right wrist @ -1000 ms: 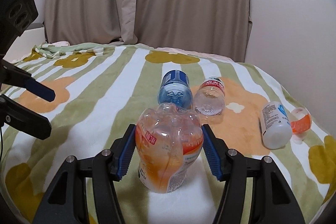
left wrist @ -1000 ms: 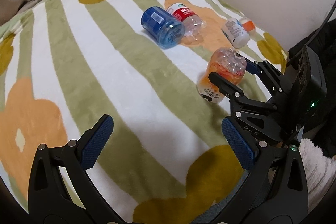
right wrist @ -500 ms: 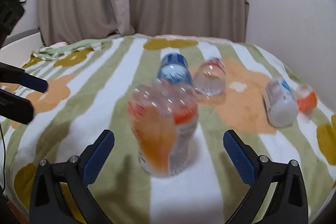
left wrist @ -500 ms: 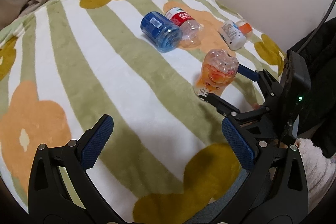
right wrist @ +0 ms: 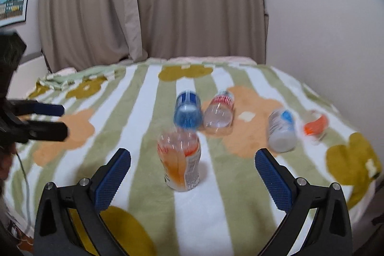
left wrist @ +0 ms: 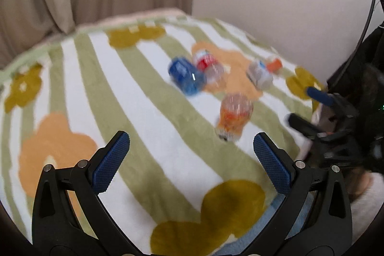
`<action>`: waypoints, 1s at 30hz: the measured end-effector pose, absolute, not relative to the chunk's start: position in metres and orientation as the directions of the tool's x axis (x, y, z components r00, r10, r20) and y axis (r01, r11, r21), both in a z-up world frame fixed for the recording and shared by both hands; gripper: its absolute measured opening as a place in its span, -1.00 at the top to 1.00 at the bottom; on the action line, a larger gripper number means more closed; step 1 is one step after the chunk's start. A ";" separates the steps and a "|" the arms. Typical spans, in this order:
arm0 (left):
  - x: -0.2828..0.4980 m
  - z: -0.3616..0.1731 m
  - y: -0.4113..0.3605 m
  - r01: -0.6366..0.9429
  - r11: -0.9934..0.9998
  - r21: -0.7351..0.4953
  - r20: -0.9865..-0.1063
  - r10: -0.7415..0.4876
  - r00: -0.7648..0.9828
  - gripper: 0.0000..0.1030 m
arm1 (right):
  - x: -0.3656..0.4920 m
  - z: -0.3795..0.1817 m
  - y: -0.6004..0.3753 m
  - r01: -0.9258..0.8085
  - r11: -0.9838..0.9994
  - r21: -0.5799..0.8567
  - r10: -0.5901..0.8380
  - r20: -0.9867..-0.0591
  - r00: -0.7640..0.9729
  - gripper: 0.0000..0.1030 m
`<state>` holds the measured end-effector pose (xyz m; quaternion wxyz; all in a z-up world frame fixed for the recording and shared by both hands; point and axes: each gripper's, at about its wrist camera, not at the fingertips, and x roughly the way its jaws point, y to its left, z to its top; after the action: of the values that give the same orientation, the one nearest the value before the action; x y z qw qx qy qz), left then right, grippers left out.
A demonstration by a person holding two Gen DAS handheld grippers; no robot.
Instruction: Flip cup upside down
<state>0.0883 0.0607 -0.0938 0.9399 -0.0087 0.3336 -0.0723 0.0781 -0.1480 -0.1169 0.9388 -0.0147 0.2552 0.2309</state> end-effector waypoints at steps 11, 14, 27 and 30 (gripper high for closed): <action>0.014 0.002 0.035 0.053 0.998 -0.046 -0.272 -0.064 0.960 -0.99 | -0.004 0.010 -0.194 -0.218 0.976 -0.021 0.204 -0.273 0.940 -1.00; 0.001 0.012 0.024 0.044 0.999 -0.012 -0.230 -0.045 0.972 -0.99 | -0.022 0.021 -0.204 -0.152 0.988 -0.030 0.141 -0.234 0.962 -0.99; -0.013 0.013 0.014 0.043 0.999 -0.002 -0.195 -0.043 0.980 -0.99 | -0.036 0.011 -0.218 -0.062 0.998 0.002 0.061 -0.250 0.966 -1.00; -0.013 0.014 0.014 0.043 0.999 -0.001 -0.188 -0.042 0.981 -0.99 | -0.035 0.011 -0.218 -0.058 0.998 -0.003 0.056 -0.250 0.967 -0.99</action>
<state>-0.0128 0.0139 0.0137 0.9953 0.0016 0.0946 -0.0215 -0.0354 -0.2183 0.0110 0.9916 -0.0052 0.1261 0.0287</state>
